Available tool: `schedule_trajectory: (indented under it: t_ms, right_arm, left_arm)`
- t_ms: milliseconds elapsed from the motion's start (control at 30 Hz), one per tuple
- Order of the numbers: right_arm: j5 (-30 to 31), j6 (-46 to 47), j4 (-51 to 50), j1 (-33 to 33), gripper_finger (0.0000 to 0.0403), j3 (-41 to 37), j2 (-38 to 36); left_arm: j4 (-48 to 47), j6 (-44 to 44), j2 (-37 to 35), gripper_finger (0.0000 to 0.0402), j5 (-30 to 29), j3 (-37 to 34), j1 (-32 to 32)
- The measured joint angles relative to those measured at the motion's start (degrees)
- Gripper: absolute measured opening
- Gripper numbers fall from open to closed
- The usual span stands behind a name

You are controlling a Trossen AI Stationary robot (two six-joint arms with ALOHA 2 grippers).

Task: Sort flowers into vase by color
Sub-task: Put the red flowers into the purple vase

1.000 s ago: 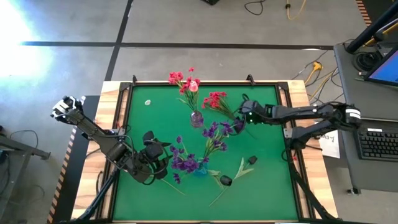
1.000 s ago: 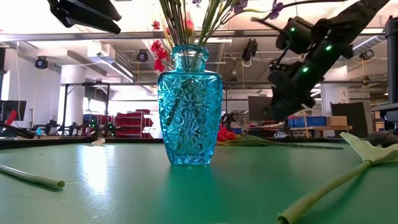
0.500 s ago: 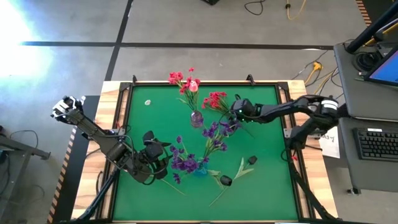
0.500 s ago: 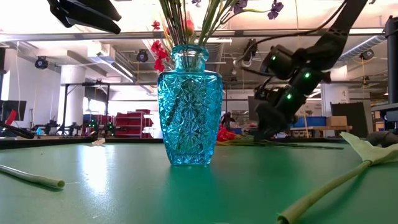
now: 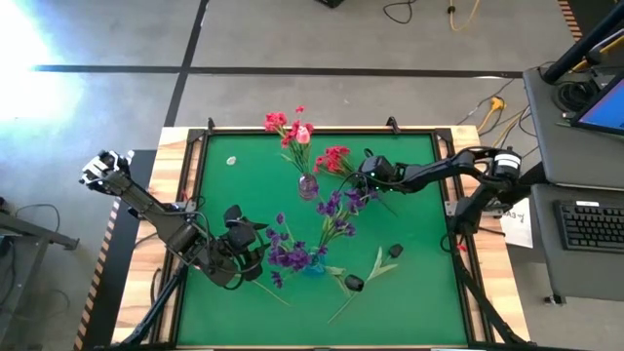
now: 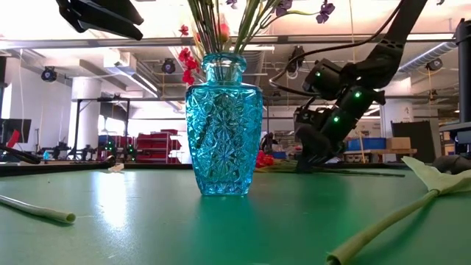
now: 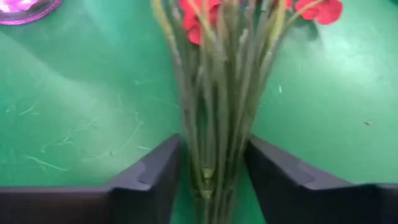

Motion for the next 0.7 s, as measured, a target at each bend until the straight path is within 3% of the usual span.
schedule_trajectory:
  t_ms: [200, 333, 500, 700]
  right_arm:
    - [0.73, 0.74, 0.17, -0.25, 0.0082, -0.17, -0.82]
    - [1.02, 0.7, 0.13, -0.27, 0.0041, -0.21, -1.25]
    - [1.23, 1.05, -0.8, -0.32, 0.0028, -0.3, -3.37]
    - [4.24, 1.12, -6.72, -0.32, 0.003, -0.3, -12.3]
  left_arm:
    - [0.02, 0.0, 0.0, 0.0213, 0.02, 0.0, 0.0]
    - [0.02, 0.0, 0.0, 0.0213, 0.02, 0.0, 0.0]
    - [-0.5, 0.02, -0.16, 0.0213, 0.49, 0.23, 0.0]
    - [-3.16, 4.25, -0.46, 0.0213, 2.69, 5.52, -0.06]
